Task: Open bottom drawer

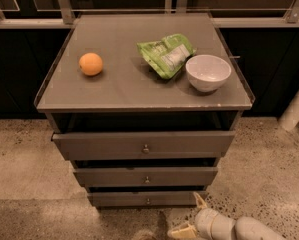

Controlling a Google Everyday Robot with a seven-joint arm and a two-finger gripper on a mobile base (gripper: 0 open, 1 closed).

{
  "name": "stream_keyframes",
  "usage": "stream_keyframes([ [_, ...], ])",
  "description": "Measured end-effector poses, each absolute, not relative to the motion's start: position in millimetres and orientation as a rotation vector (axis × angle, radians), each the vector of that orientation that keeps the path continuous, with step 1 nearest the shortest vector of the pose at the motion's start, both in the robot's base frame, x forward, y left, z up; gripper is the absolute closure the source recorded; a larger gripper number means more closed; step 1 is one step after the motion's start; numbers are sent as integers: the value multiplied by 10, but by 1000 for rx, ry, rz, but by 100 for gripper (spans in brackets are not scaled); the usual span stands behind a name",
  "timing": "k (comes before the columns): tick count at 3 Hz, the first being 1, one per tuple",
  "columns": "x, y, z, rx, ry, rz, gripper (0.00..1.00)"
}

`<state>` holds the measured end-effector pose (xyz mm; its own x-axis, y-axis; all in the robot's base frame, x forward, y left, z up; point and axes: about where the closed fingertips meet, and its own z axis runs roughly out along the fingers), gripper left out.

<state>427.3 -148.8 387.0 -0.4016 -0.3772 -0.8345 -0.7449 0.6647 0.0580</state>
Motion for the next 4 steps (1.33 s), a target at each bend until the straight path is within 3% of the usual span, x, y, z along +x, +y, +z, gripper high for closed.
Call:
stream_keyframes([
  [2, 4525, -1470, 3055, -885, 2125, 470, 0],
  [4, 4503, -1384, 2877, -867, 2141, 454, 0],
])
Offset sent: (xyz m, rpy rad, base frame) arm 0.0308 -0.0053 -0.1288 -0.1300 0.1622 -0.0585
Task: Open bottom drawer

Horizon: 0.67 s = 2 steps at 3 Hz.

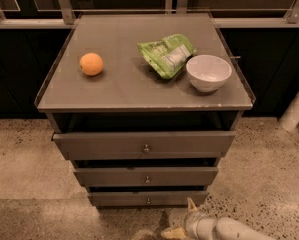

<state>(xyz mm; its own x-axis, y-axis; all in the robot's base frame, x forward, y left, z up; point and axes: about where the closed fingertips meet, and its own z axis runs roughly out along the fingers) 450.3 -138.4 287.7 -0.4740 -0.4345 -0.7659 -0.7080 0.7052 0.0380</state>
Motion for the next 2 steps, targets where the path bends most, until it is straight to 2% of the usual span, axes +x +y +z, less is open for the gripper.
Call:
stream_keyframes([
  [1, 4862, -999, 2321, -817, 2109, 447, 0],
  [2, 4916, -995, 2305, -813, 2103, 446, 0],
])
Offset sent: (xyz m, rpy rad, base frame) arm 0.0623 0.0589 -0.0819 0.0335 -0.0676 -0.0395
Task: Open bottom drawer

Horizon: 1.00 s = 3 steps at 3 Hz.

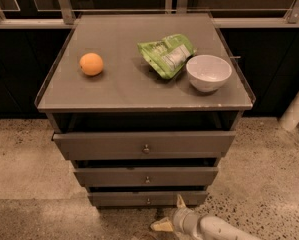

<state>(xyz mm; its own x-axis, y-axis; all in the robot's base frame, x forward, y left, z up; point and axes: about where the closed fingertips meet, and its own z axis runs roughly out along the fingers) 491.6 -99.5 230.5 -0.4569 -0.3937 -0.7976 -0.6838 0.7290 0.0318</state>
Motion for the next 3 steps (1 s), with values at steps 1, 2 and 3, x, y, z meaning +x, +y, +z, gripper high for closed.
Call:
stream_keyframes([
  [1, 5182, -986, 2236, -801, 2083, 414, 0],
  [2, 5465, -975, 2154, -808, 2059, 376, 0],
  [3, 5641, -940, 2030, -830, 2057, 355, 0],
])
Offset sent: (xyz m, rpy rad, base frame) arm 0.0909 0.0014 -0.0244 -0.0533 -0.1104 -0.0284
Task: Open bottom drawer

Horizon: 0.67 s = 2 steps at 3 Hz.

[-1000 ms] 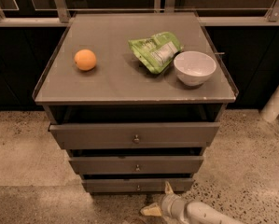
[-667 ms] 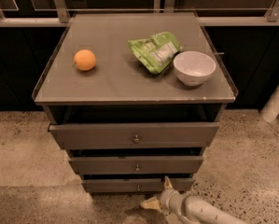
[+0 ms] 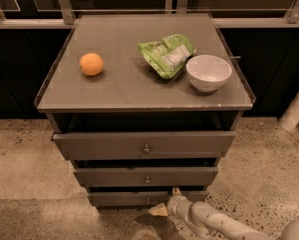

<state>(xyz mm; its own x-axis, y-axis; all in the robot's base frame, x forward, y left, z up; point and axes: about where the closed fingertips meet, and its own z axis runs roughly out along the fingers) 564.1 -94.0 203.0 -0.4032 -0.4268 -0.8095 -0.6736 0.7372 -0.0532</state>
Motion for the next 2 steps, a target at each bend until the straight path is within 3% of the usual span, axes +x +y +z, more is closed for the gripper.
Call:
stream_keyframes([
  [2, 5830, -839, 1687, -907, 2095, 329, 0],
])
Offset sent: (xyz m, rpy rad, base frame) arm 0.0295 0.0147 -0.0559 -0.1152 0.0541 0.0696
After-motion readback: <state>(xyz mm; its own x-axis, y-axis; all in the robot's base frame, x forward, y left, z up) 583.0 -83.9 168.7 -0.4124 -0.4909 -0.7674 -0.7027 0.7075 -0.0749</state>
